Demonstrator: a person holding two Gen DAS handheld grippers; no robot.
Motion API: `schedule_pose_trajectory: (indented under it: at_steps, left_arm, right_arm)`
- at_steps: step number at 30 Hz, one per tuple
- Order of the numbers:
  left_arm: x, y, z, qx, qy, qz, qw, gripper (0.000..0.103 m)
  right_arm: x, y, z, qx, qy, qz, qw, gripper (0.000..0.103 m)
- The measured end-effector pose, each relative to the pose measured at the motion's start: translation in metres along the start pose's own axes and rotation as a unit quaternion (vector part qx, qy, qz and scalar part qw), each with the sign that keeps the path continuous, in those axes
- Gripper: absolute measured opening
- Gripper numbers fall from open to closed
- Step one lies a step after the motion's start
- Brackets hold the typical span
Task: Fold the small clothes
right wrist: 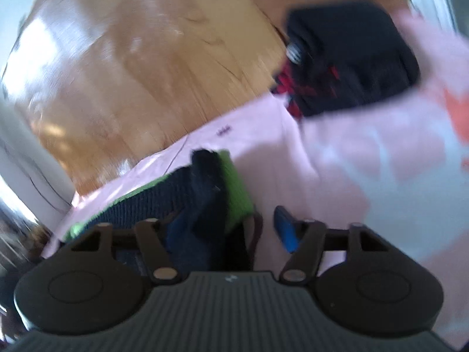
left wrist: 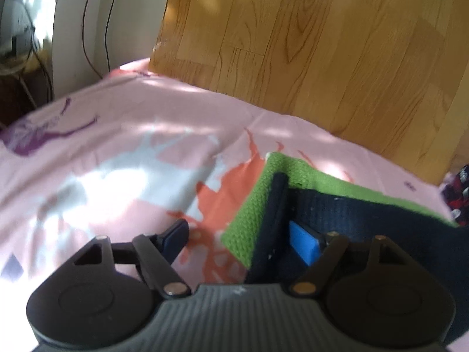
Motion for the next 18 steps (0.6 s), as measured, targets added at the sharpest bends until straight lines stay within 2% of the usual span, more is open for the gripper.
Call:
schedule_pose_trajectory:
  at_steps: [2,3,6,8,10,12,16,17,18]
  left_arm:
    - [0.003,0.001,-0.006,0.011,0.015,0.002,0.9998,0.074]
    - [0.008,0.005,-0.010,0.022,0.015,0.008,0.9996,0.068]
    - [0.036,0.012,-0.022,0.060,-0.038,0.025,0.9971,0.066]
    - [0.047,0.006,-0.028,0.070,-0.051,0.055,0.9947,0.066]
    - [0.046,-0.010,-0.029,0.057,-0.034,0.096,0.9932,0.055]
    - [0.037,-0.032,-0.024,0.032,-0.010,0.136,0.9901,0.049]
    - [0.007,-0.069,-0.004,-0.012,0.041,0.178,0.9831,0.032]
    - [-0.001,-0.074,0.000,-0.018,0.055,0.181,0.9818,0.029]
    - [-0.008,-0.079,0.006,-0.024,0.061,0.177,0.9820,0.027]
  right_arm:
    - [0.003,-0.003,0.000,-0.019,0.002,-0.009,1.000,0.071]
    - [0.004,-0.003,-0.001,-0.024,0.005,-0.009,1.000,0.071]
    - [0.007,-0.003,0.000,-0.047,0.009,-0.023,0.999,0.071]
    - [0.007,-0.005,0.001,-0.064,0.016,-0.036,0.997,0.071]
    - [0.003,-0.005,0.002,-0.077,0.024,-0.040,0.996,0.070]
    - [0.000,0.000,0.002,-0.076,0.022,-0.038,0.996,0.071]
    - [-0.009,0.015,0.006,-0.042,0.015,-0.031,0.999,0.071]
    - [-0.011,0.019,0.008,-0.030,0.009,-0.024,0.999,0.067]
    - [-0.013,0.023,0.009,-0.023,0.010,-0.014,1.000,0.042]
Point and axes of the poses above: each gripper's, at about its wrist camera, not at the fingertips, and x roughly against the way its jaws point, y to its left, z to its underside, the point moved 2 cm from there along -x, roughly the way its jaws point
